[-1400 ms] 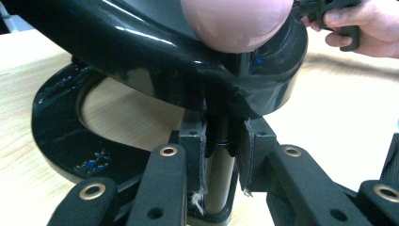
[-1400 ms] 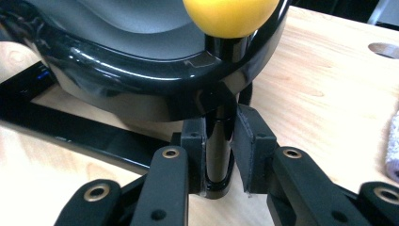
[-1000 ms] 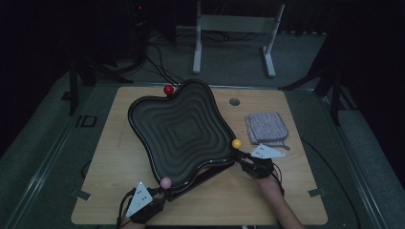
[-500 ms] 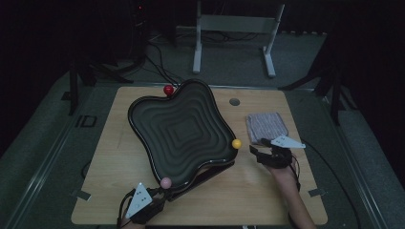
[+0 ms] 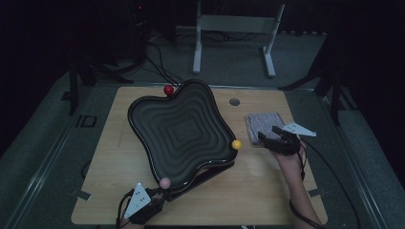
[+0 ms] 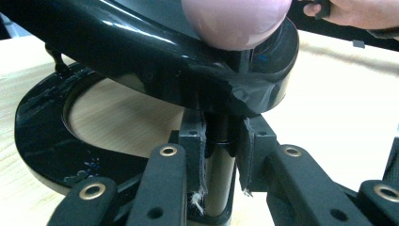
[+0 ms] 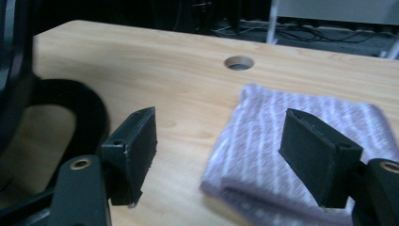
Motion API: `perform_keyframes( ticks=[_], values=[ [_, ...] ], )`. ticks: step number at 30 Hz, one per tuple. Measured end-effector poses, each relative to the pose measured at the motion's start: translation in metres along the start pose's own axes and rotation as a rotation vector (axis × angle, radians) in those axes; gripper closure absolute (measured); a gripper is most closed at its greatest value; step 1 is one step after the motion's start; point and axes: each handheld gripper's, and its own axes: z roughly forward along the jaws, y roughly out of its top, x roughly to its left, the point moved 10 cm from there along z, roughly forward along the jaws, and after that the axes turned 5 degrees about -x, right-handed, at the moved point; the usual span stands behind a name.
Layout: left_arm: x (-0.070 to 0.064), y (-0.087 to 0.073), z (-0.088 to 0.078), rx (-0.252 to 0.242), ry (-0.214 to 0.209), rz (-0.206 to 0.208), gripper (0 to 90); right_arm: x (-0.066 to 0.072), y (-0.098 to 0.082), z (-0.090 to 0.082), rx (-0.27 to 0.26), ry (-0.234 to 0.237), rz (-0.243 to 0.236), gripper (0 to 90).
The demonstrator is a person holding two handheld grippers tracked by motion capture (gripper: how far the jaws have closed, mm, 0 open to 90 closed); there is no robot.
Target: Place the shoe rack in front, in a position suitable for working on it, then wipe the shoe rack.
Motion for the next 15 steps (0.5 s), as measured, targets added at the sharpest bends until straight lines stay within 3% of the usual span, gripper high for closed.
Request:
perform_keyframes(
  ticks=[5,15],
  values=[
    [0.000,0.000,0.000,0.003,0.001,0.001,74.8,-0.012,0.010,0.015,0.021,-0.024,-0.037,25.3],
    [0.000,0.000,0.000,0.004,0.005,0.001,74.8,-0.031,0.011,0.041,0.066,-0.044,-0.007,25.9]
  ],
)
